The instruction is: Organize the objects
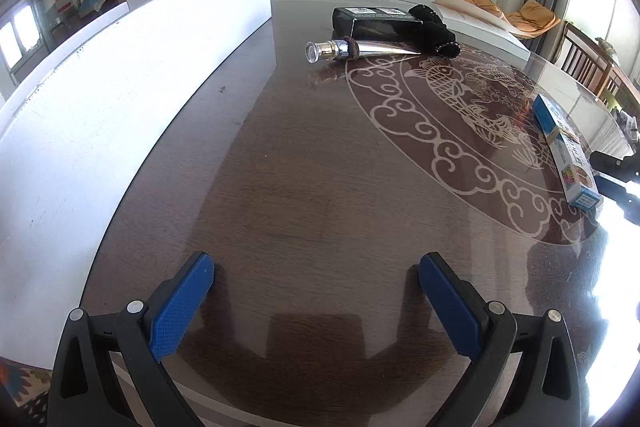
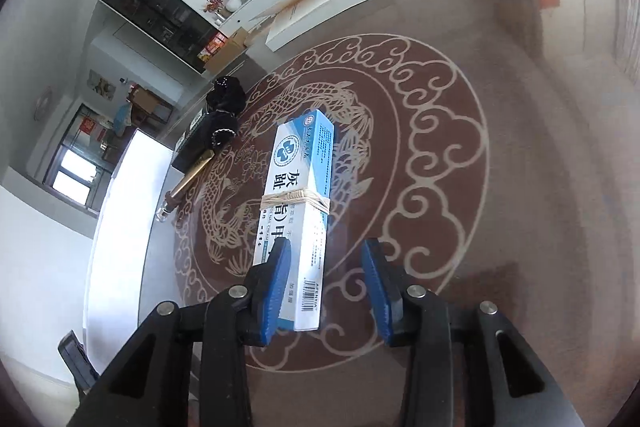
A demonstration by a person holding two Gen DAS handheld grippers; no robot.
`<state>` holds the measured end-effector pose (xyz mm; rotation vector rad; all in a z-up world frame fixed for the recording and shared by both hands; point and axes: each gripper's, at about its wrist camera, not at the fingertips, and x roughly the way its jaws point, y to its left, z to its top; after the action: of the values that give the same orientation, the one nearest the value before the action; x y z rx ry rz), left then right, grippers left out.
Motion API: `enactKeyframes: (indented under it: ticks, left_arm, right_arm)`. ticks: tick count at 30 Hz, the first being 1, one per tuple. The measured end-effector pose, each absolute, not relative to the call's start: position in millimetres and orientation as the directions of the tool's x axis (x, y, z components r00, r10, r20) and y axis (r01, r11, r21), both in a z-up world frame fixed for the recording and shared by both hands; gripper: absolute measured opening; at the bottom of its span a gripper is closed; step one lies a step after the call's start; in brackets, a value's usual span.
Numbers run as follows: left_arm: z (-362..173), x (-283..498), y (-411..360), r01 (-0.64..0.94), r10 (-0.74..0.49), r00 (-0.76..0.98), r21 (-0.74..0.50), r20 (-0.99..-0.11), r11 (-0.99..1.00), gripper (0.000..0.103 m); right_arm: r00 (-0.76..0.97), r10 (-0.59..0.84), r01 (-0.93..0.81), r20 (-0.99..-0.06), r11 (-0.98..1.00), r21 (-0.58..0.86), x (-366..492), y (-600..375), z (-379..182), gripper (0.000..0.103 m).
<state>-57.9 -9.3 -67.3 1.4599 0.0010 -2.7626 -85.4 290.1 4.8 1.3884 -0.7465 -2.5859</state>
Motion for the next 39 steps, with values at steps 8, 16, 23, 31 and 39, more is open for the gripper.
enactKeyframes:
  ticks: [8,16,23,31,39]
  left_arm:
    - [-67.1,-57.8,-9.3,0.018,-0.017,-0.567,0.008,-0.823,-1.000,0.103]
    - [-66.9,-57.0,-9.7,0.019,-0.017,-0.570,0.008,-0.822,-1.000,0.103]
    - [-67.1,-57.1,-9.6,0.018,-0.017,-0.570,0.008,-0.822,-1.000,0.103]
    - [-67.2,-57.2,-9.6,0.019,-0.017,-0.569,0.008,-0.822,-1.000,0.103]
    - [-66.8,-55.4,-9.9,0.018,-0.018,-0.569,0.009,-0.822,-1.000,0.103]
  right_arm:
    - [-0.542,-0.157,-0.003,-0.826,-0.982,0.189,-104.3,221.5,5.5,0.085]
    - [-0.575,-0.020,0.057,-0.818,-0.998,-0.016,-112.2,191.9,-8.7,0.095]
    - [-0.580,-0.007,0.026,-0.814,-1.000,-0.010,-113.0,194.1,-10.1,0.103]
    - [-0.580,-0.005,0.026,-0.815,-1.000,-0.012,-114.1,193.7,-10.1,0.103]
    - [-0.580,-0.006,0.026,-0.814,-1.000,-0.012,-114.0,193.7,-10.1,0.103]
